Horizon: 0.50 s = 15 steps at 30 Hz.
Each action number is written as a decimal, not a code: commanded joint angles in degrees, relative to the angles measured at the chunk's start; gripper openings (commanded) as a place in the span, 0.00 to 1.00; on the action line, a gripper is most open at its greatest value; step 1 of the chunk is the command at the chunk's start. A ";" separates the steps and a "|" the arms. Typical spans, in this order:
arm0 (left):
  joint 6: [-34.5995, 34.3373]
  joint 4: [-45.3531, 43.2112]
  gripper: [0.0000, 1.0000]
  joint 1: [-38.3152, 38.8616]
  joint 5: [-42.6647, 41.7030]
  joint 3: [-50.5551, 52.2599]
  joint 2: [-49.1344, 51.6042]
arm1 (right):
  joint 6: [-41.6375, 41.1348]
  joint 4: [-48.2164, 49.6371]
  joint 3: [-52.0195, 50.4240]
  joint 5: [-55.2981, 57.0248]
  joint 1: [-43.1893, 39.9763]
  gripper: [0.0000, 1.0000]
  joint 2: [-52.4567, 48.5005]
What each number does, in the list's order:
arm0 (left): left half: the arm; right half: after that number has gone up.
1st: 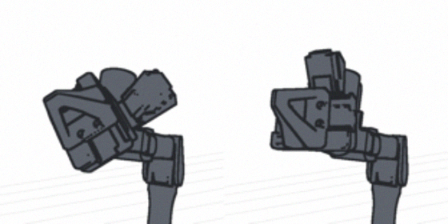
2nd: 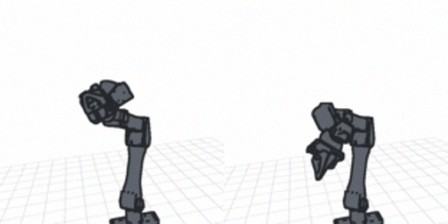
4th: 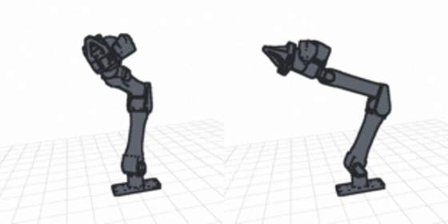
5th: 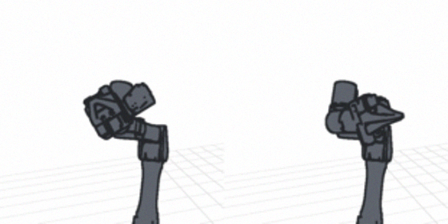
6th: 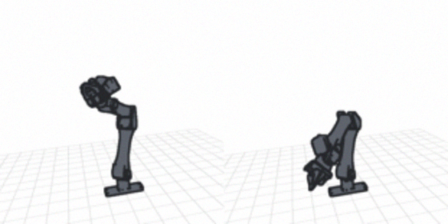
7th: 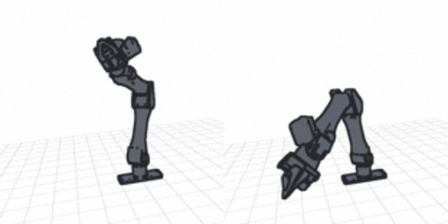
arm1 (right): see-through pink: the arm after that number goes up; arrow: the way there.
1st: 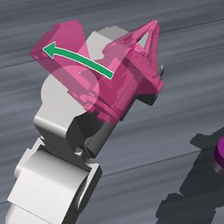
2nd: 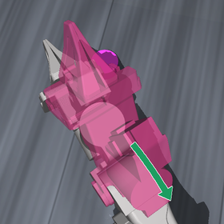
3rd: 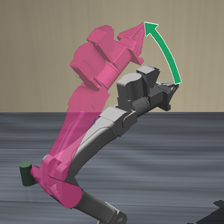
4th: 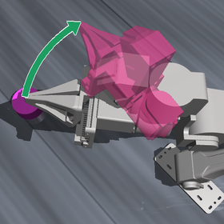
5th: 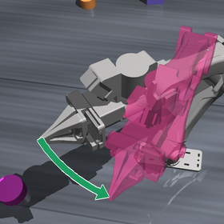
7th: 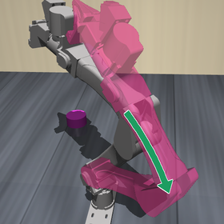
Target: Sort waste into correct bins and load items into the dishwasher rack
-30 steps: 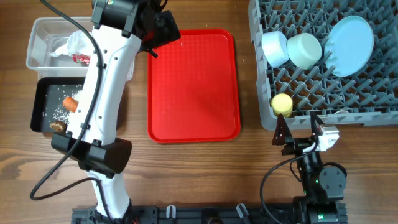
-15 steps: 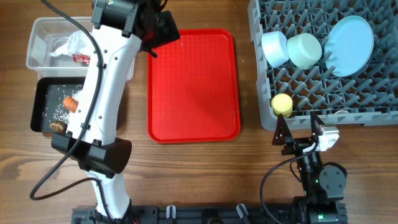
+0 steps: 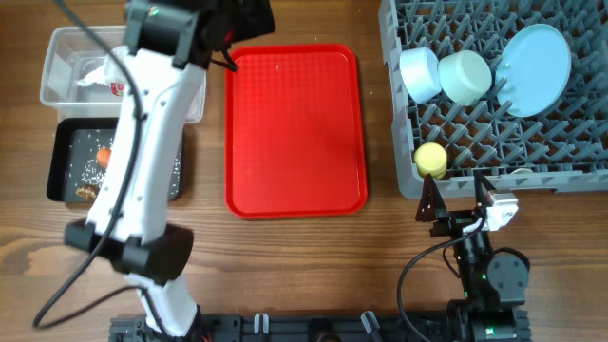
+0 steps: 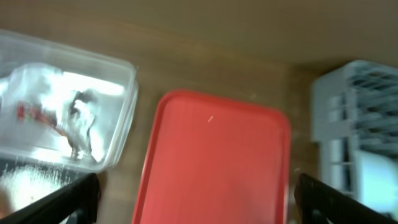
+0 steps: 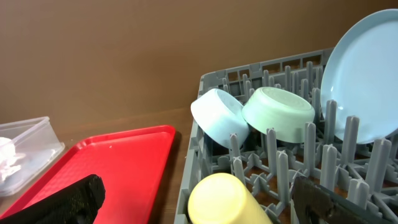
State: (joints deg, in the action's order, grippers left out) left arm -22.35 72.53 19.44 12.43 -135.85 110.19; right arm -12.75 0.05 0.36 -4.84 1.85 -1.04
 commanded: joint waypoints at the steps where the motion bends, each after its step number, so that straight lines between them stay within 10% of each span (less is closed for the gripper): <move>1: 8.39 -5.53 1.00 0.04 -3.02 5.05 -7.43 | 0.59 0.13 -0.07 0.94 0.24 1.00 0.24; 15: 10.14 -46.93 1.00 -8.70 -15.54 63.89 -39.54 | 0.59 0.13 -0.07 0.94 0.24 1.00 0.24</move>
State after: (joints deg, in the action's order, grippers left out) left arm -13.67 32.29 13.80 2.35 -87.66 80.86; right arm -12.75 0.01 0.36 -4.82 1.85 -1.06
